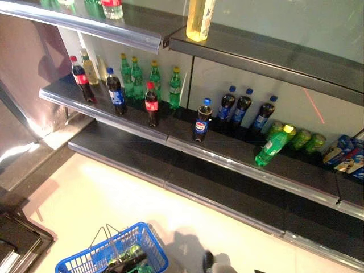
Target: Pick up the drink and place into the basket.
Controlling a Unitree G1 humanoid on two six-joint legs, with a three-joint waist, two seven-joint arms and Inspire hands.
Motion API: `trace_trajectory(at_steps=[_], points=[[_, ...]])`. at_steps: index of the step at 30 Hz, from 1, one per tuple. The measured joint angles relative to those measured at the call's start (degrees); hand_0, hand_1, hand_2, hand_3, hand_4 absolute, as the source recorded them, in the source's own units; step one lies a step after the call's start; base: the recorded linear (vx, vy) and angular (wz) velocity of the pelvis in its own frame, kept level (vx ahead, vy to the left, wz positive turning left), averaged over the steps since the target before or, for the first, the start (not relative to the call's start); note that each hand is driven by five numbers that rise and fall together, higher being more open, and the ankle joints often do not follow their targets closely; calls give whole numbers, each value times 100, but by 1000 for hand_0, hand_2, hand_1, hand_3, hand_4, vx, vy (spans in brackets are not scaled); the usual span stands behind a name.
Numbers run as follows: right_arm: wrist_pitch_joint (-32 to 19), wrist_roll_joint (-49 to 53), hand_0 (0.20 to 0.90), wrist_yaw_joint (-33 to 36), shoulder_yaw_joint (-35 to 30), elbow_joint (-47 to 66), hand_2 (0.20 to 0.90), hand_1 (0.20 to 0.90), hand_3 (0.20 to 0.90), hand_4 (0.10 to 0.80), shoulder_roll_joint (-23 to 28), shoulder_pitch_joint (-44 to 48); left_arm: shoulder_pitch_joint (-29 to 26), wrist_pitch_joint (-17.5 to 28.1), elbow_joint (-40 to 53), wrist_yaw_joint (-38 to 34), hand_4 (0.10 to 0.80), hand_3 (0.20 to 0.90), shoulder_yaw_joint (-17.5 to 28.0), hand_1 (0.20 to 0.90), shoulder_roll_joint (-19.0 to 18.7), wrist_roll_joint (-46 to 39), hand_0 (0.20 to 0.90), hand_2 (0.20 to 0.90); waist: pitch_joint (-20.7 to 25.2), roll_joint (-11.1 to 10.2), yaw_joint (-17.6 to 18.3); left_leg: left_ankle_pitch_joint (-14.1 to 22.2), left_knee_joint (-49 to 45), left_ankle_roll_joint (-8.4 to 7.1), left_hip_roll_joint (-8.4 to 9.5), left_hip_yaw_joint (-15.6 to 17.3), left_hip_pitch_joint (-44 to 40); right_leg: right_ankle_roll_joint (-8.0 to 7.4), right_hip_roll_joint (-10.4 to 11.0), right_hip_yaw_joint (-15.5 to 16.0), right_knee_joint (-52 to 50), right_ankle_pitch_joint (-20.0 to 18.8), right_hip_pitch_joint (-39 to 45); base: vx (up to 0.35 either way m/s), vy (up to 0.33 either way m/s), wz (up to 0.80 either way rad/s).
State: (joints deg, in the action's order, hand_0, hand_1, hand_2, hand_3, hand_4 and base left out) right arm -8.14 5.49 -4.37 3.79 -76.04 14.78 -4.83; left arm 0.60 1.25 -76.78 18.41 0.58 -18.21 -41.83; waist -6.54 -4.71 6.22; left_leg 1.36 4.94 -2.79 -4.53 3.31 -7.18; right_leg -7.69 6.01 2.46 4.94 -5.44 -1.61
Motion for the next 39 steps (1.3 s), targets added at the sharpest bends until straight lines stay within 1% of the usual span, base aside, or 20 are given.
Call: trace_trajectory(at_steps=[1, 2, 3, 6, 8, 10, 11, 12, 13, 14, 17, 18, 19, 20, 22, 23, 25, 27, 30, 39], points=[[0, 35, 900, 4, -5, -1, 900, 900, 900, 800, 5, -63, -20, -2, -27, 7, 100, 200, -30, 300, 17, 17, 300, 300, -4, -19, 80, -11, -3, -21, 25, -104, -16, 175, -4, -102, -6, -169, 122, 293, -210, 128], [13, 124, 900, 11, -6, -16, 900, 900, 900, 800, 57, -118, -53, -1, -47, 6, 100, 200, -120, 300, 126, 27, 300, 300, -70, 103, 55, -45, -6, -81, 11, -85, -88, 251, -19, -48, -22, -112, 273, 255, -198, 98], [12, 152, 900, 13, -7, -7, 900, 900, 900, 800, 114, -97, -69, 30, -25, 51, 100, 200, -142, 300, 248, 18, 300, 300, -134, 226, 41, -51, -13, -91, -22, -62, -107, 261, -89, 37, -43, 1, 371, 268, -212, 78], [9, 153, 900, 18, -29, 81, 900, 900, 900, 800, 102, 193, -110, 42, -2, 47, 100, 200, -87, 300, 350, 0, 300, 300, -220, 346, 16, -49, -255, -171, -79, 18, -34, 277, -101, 45, -65, 143, 512, 126, -157, 53], [-3, 157, 900, 12, -48, 115, 900, 900, 900, 800, 36, 322, -298, 45, -7, -2, 100, 200, 35, 300, 311, -6, 300, 300, -233, 253, 26, -4, -883, -234, 1, 43, 342, 323, -94, 17, -71, 287, 571, 105, -60, 72], [-4, 151, 900, 13, -62, 105, 900, 900, 900, 800, 93, 437, -378, 48, 124, -6, 100, 200, 60, 300, 318, -8, 300, 300, -270, 256, -117, -28, -1463, -271, -24, 91, 599, 455, -76, 37, -53, 340, 709, 115, 135, 52], [-17, 160, 900, 24, -71, 124, 900, 900, 900, 800, 143, 467, -368, 42, 154, 12, 100, 200, 51, 300, 323, -8, 300, 300, -270, 277, -178, -117, -1469, -378, -58, 105, 647, 551, -48, 113, -52, 309, 800, 129, 211, 43], [-33, 207, 900, 42, -85, 134, 900, 900, 900, 800, 198, 490, -371, 24, 157, 50, 100, 200, 6, 300, 347, -5, 300, 300, -238, 261, -120, -249, -1386, -361, -73, 182, 620, 572, -14, 272, -41, 320, 815, 167, 238, 52], [-62, 268, 900, 70, -96, 134, 900, 900, 900, 800, 285, 503, -365, -1, 157, 74, 100, 200, -7, 300, 411, 12, 300, 300, -254, 294, -110, -135, -1309, -204, -123, 270, 622, 541, 9, 386, -65, 382, 767, 194, 227, 48], [-61, 350, 900, 81, -104, 118, 900, 900, 900, 800, 366, 571, -322, -4, 166, 109, 100, 200, -14, 300, 496, 16, 300, 300, -258, 372, -146, -85, -1211, -156, -151, 259, 618, 527, 26, 369, -110, 403, 740, 164, 183, 36], [-13, 362, 900, 87, -144, -2, 900, 900, 900, 800, 561, 538, -307, 17, 210, 118, 100, 200, -21, 300, 700, 27, 300, 300, -320, 637, -95, -104, -692, -126, -285, 241, 396, 455, -50, 347, -219, 438, 736, 116, 151, 30], [38, 364, 900, 87, -176, -13, 900, 900, 900, 800, 649, 469, -293, 15, 251, 148, 100, 200, -69, 300, 748, 32, 300, 300, -328, 816, -125, -82, -492, -209, -410, 256, 259, 417, -115, 353, -291, 464, 731, 101, 178, 9], [69, 368, 900, 110, -216, -21, 900, 900, 900, 800, 629, 408, -293, 9, 256, 142, 100, 200, -119, 300, 743, 49, 300, 300, -335, 774, -130, -152, -367, -261, -352, 327, 143, 355, -71, 337, -363, 501, 732, 155, 256, 2], [78, 369, 900, 106, -228, 9, 900, 900, 900, 800, 572, 379, -267, 10, 270, 143, 100, 200, -182, 300, 704, 63, 300, 300, -335, 701, -136, -158, -303, -208, -250, 371, 113, 295, 60, 338, -388, 533, 739, 186, 312, -3], [54, 368, 900, 104, -256, 36, 900, 900, 900, 800, 423, 245, -231, -18, 270, 137, 100, 200, -242, 300, 644, 102, 300, 300, -260, 563, -91, -280, -42, -125, -69, 404, -28, 131, 201, 361, -338, 495, 732, 123, 227, -1], [49, 365, 900, 102, -257, 49, 900, 900, 900, 800, 358, 194, -238, -19, 270, 131, 100, 200, -243, 300, 636, 100, 300, 300, -218, 468, -61, -269, -8, -100, -20, 407, -44, 104, 232, 357, -324, 495, 730, 68, 154, -1], [38, 348, 900, 98, -250, 58, 900, 900, 900, 800, 207, 169, -245, -42, 261, 101, 100, 200, -244, 300, 577, 105, 300, 300, -190, 392, 10, -255, -8, -77, 30, 415, -35, 80, 273, 359, -266, 480, 737, 29, 77, -5], [-9, 349, 900, 97, -224, 91, 900, 900, 900, 800, 68, 148, -245, -50, 238, 101, 100, 200, -275, 300, 525, 112, 300, 300, -148, 317, 36, -245, -7, -69, 47, 422, -36, 58, 292, 361, -214, 466, 730, 20, 27, -13], [-31, 348, 900, 98, -218, 118, 900, 900, 900, 800, 59, 144, -233, -46, 147, 87, 100, 200, -236, 300, 523, 105, 300, 300, -143, 342, 22, -219, -4, -86, 28, 423, -35, 29, 267, 356, -157, 442, 750, 32, 20, -4], [-56, 339, 900, 98, -198, 114, 900, 900, 900, 800, 73, 67, 140, -28, 133, 83, 100, 200, -92, 300, 279, 73, 300, 300, 138, 258, -98, -191, 34, -133, -109, 563, -74, 103, 170, 297, -148, 399, 735, 42, -16, -5]])
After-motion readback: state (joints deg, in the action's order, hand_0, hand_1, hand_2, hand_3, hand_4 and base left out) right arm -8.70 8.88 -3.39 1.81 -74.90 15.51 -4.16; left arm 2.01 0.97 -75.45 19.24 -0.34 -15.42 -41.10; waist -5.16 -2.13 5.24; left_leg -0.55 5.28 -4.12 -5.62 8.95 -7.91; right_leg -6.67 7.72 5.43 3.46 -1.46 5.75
